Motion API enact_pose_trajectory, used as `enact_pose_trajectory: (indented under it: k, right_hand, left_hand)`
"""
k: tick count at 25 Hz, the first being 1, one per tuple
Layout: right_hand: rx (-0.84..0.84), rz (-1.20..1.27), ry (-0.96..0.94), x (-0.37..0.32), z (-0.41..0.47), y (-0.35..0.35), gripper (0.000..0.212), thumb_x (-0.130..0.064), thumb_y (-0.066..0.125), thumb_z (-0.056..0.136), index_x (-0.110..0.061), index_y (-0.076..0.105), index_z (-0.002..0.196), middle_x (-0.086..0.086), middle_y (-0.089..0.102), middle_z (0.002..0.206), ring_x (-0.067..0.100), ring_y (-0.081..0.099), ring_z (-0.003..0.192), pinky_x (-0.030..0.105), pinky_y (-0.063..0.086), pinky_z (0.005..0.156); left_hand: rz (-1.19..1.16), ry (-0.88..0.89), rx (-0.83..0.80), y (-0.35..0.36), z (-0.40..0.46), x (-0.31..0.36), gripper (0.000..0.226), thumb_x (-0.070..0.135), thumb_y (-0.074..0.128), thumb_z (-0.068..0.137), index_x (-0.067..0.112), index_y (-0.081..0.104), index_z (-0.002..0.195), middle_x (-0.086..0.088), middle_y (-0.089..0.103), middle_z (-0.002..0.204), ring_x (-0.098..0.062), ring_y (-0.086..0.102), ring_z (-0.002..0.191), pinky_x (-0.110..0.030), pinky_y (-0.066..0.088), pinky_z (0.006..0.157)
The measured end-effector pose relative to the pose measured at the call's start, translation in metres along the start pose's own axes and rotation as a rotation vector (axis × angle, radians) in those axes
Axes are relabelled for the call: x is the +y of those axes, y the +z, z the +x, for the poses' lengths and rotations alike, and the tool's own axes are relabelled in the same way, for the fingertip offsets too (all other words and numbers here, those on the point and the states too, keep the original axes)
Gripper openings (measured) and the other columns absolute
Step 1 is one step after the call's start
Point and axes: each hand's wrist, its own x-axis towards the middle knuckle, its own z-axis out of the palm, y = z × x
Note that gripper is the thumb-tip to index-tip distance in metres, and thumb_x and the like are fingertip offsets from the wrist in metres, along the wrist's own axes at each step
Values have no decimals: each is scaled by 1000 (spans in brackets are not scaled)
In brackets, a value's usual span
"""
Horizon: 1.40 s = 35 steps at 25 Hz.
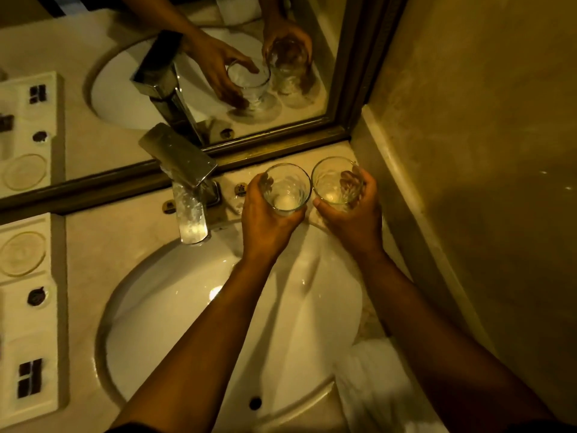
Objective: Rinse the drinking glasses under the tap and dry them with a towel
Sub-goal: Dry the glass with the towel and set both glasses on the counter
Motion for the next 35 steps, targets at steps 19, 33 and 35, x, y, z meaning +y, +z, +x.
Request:
enact_pose_trajectory:
  k: [19,33,35]
  right_hand:
    - [-407,-49,-120,-47,-232,74,92,-30,91,64,-28,38,138,-16,54,122,3,55,109,3,44,82]
    - [-654,-56,-255,-132,-246,254,91,-39,91,62,-25,42,137,-11,60,127,9,60,111,28,54,91]
    - [-685,-38,-250,-142,-240,280,91,-36,91,62,-25,42,138,-10,60,129,10,60,113,26,55,90]
  left_hand:
    - [-104,-157,307,-225,-168,-95,91,23,94,64,21,45,141,3,56,137,-13,55,121,-25,47,97]
    - [-190,-314,634,-388,-88,-175,98,29,95,58,19,44,141,-6,53,138,-22,56,124,-39,50,104]
    - [-214,-347,678,-402,-67,-186,98,29,96,58,18,44,141,-7,56,137,-24,58,123,-44,51,105]
